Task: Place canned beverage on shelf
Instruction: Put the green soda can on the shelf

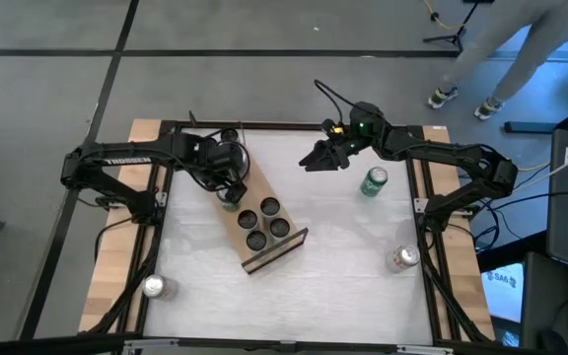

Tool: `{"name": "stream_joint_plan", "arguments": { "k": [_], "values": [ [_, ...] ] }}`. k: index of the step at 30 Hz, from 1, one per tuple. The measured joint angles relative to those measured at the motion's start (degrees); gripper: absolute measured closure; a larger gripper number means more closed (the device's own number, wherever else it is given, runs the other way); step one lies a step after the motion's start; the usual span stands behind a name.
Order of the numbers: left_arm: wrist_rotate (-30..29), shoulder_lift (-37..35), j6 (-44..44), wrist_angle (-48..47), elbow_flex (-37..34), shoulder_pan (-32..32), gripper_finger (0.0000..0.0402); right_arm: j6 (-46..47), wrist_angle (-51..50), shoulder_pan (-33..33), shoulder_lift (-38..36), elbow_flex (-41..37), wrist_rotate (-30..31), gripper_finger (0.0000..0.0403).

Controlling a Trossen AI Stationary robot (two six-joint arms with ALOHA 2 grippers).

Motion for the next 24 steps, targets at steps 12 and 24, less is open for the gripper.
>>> {"name": "stream_joint_plan", "arguments": {
  "k": [12,24],
  "values": [
    [-0.2,0.0,7.4,-5.0,7.8,-4.0,0.0011,0.0,0.0,0.0,0.0,0.0,0.0,0.0029],
    [-6.5,0.0,-0.8,-16.2,8.0,-16.8,0.0037,0.0,0.0,0.0,0.0,0.0,2.4,0.0029]
  ]
}}
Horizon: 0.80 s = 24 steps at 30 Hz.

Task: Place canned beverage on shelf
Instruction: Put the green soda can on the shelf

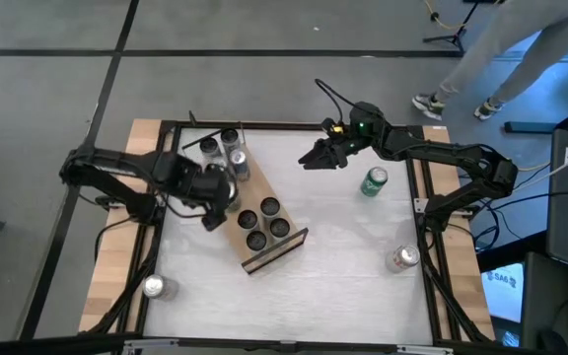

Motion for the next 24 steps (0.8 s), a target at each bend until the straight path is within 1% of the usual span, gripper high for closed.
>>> {"name": "stream_joint_plan", "arguments": {
  "k": [6,12,18,24],
  "values": [
    [-0.7,0.0,-7.8,-0.5,-3.3,-6.3,0.0076,0.0,0.0,0.0,0.0,0.0,0.1,0.0029],
    [-1.5,0.0,-13.9,3.8,-11.3,-9.7,0.0119,0.0,0.0,0.0,0.0,0.0,1.1,0.0029],
    [-2.0,0.0,-14.5,14.4,-19.4,-10.1,0.0157,0.0,0.0,0.0,0.0,0.0,1.3,0.0029],
    [-6.1,0.1,-14.4,19.4,-23.9,-9.8,0.0189,0.0,0.0,0.0,0.0,0.0,1.3,0.0029]
  ]
}}
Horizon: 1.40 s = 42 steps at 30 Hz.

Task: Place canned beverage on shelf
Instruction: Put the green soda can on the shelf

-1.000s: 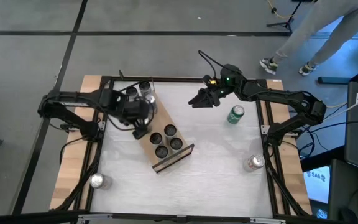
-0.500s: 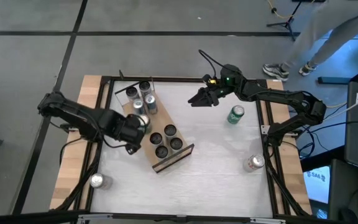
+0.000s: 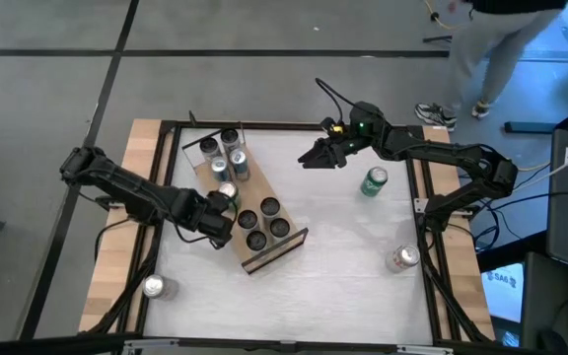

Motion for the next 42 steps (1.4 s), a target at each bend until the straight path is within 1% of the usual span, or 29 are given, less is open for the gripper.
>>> {"name": "stream_joint_plan", "arguments": {
  "k": [5,10,14,19,26,30,33,37,42],
  "values": [
    [-3.3,0.0,-0.2,1.7,-2.2,0.0,0.0221,0.0,0.0,0.0,0.0,0.0,0.0,0.0029],
    [-3.7,0.0,-0.3,4.0,-4.3,0.0,0.0258,-0.3,0.0,0.0,0.0,0.0,0.0,0.0029],
    [-5.6,0.0,-0.3,6.7,-6.1,0.0,0.0289,-1.4,0.0,0.0,0.0,0.0,0.0,0.0029],
    [-9.5,0.0,0.0,9.4,-7.0,0.0,0.0326,-1.4,0.0,0.0,0.0,0.0,0.0,0.0029],
    [-14.5,0.0,0.1,9.6,-7.0,0.1,0.037,-1.4,0.0,0.0,0.0,0.0,0.0,0.0029],
    [-16.3,0.0,0.7,10.3,-7.0,0.7,0.0389,-1.4,0.0,0.0,0.0,0.0,0.0,0.0029],
    [-16.9,0.0,4.0,12.5,-7.0,1.7,0.0399,-1.4,0.0,0.0,0.0,0.0,0.0,0.0029],
    [-17.5,0.0,7.8,16.0,-7.0,3.6,0.04,-1.5,0.0,0.0,0.0,0.0,0.0,0.0029],
    [-17.6,0.0,9.2,16.4,-7.0,5.9,0.0401,-1.5,0.0,0.0,0.0,0.0,0.0,0.0029]
  ]
}}
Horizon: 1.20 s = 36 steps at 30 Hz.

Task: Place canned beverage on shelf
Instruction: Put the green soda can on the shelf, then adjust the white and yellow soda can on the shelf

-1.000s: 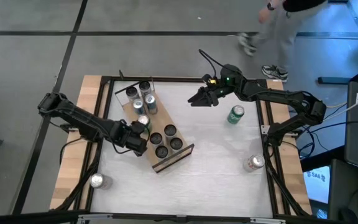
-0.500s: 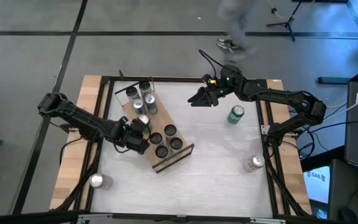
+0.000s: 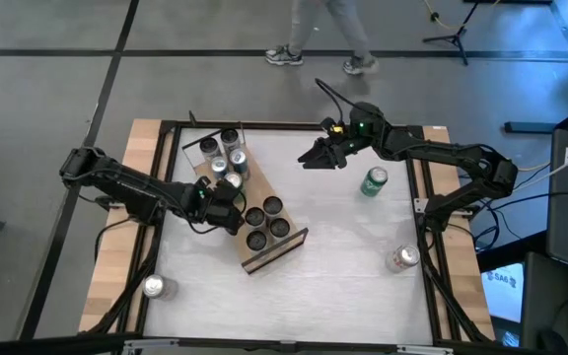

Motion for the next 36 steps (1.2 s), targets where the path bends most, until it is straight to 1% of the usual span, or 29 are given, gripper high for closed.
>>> {"name": "stream_joint_plan", "arguments": {
  "k": [9,16,20,25,31,36],
  "values": [
    [0.4,0.0,1.4,0.0,0.0,0.6,0.0401,0.0,0.0,0.0,0.0,0.0,0.0,0.0029],
    [4.2,0.0,1.5,-0.4,0.0,0.6,0.0401,-0.2,-0.1,0.0,0.0,0.0,0.0,0.0029],
    [6.6,0.0,2.9,-0.5,0.0,0.6,0.0401,-4.5,-1.6,0.6,0.0,0.0,0.2,0.0029],
    [9.6,-1.3,4.4,-1.1,0.0,0.3,0.0401,-11.4,-5.8,4.6,0.0,0.0,6.5,0.0029],
    [10.0,-8.4,4.4,-2.5,0.0,-1.1,0.0401,-23.2,-12.4,10.6,0.0,0.0,16.5,0.0029],
    [9.8,-13.9,4.3,-2.6,0.0,-1.6,0.0401,-29.4,-15.9,14.9,0.0,0.0,30.0,0.0029]
  ]
}}
